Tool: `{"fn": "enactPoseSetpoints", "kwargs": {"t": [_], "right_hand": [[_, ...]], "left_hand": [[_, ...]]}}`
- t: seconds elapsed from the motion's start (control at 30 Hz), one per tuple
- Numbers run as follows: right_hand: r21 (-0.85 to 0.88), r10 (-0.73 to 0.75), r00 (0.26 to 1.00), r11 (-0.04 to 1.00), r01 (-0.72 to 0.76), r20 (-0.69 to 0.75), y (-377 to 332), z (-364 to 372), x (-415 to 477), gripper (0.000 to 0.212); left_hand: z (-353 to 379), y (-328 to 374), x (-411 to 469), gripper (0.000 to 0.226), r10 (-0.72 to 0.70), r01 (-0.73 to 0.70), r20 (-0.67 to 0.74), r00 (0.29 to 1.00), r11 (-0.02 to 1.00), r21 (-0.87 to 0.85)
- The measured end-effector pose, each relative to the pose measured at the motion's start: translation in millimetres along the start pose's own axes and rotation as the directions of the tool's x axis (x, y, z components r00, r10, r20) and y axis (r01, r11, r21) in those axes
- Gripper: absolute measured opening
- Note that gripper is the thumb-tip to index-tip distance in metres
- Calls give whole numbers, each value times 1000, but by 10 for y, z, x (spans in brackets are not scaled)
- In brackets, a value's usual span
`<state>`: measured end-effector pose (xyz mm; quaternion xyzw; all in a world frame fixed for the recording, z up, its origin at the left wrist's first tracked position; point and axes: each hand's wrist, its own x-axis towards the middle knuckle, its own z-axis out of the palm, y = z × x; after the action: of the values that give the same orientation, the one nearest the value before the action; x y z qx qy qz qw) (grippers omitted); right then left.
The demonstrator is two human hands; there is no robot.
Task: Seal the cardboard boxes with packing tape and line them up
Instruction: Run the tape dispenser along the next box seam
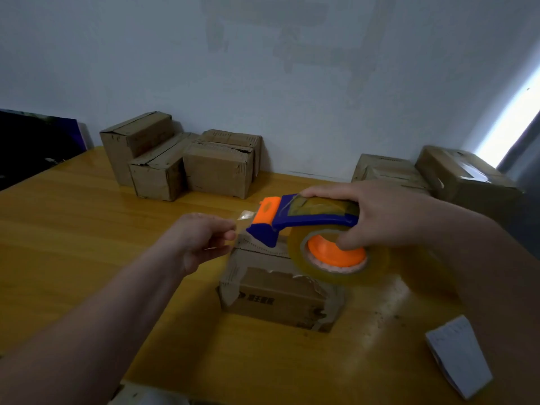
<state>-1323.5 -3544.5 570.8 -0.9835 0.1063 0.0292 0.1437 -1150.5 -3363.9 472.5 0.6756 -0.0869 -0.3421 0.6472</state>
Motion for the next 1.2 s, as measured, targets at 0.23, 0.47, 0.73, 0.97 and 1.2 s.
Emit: {"fn": "enactPoseSetpoints", "kwargs": {"t": [0.23, 0.47, 0.73, 0.97, 1.2], "right_hand": [[-123, 54, 994, 992, -43, 90, -66, -14, 81, 74], [-190, 0, 996, 982, 18, 92, -198, 85, 296, 66], [-214, -4, 999, 977, 15, 52, -222, 159, 362, 62], [-255, -36, 999, 966, 33, -8, -230, 200, 366, 58], [-244, -43, 999, 969, 36, -22, -226, 220, 363, 57]], "left_hand": [[-54, -301, 85, 9, 55, -52, -168, 984, 998, 22], [-93, -527, 134, 20, 134, -106, -300, 944, 988, 107], [-28, -688, 129, 30, 190, -93, -250, 950, 931, 353], [-14, -676, 130, 30, 293, -145, -170, 941, 802, 580], [-76, -573, 194, 28, 245, -104, -38, 969, 542, 834]]}}
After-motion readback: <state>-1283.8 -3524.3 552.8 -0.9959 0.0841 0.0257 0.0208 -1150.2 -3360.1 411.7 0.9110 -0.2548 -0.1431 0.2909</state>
